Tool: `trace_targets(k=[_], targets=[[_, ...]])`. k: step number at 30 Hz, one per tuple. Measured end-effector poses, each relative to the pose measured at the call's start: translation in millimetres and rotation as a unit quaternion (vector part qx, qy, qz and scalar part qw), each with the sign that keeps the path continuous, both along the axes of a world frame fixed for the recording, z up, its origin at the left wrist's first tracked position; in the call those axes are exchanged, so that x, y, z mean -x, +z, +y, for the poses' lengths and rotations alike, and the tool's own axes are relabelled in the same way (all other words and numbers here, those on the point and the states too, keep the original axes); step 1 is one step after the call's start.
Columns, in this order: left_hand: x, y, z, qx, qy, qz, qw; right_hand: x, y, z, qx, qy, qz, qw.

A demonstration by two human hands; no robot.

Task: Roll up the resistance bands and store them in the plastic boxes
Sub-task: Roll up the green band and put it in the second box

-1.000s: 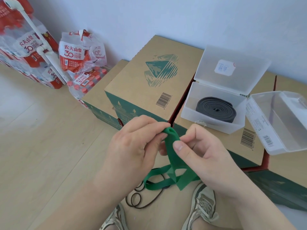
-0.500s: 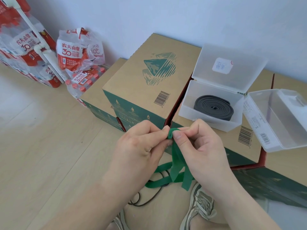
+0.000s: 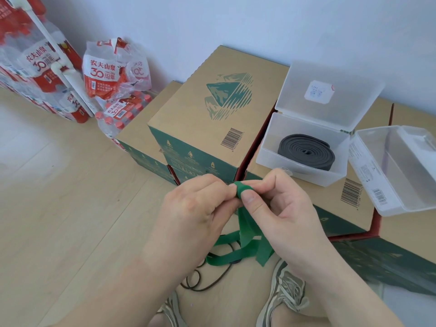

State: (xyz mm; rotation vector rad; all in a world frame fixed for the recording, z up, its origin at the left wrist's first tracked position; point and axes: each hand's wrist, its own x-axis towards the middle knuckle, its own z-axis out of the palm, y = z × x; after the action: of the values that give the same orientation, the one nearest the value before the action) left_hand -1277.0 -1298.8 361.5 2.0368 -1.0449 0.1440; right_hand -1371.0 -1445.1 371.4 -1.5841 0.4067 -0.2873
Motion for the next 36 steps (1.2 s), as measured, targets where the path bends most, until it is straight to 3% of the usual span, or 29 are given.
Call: trace_targets(k=[9,19,30,36], targets=[[4,2,2,-0.007,-0.037,0.063,0.997,0,-8,-7,0.033,0.037,0.021,0.999],[-6,3,5,-0.043,-0.084,0.018,0.995,-1,-1,-8,-0.005,0.078,0.047,0.996],[-5,6,3,0.022,-0.001,-0.039,0.999,-3,3,-14,-0.197,0.021,0.039,0.979],[1,3,-1,0.054,0.034,0.014,0.998,-4,2,-8,-0.172,-0.005,0.028,0.985]])
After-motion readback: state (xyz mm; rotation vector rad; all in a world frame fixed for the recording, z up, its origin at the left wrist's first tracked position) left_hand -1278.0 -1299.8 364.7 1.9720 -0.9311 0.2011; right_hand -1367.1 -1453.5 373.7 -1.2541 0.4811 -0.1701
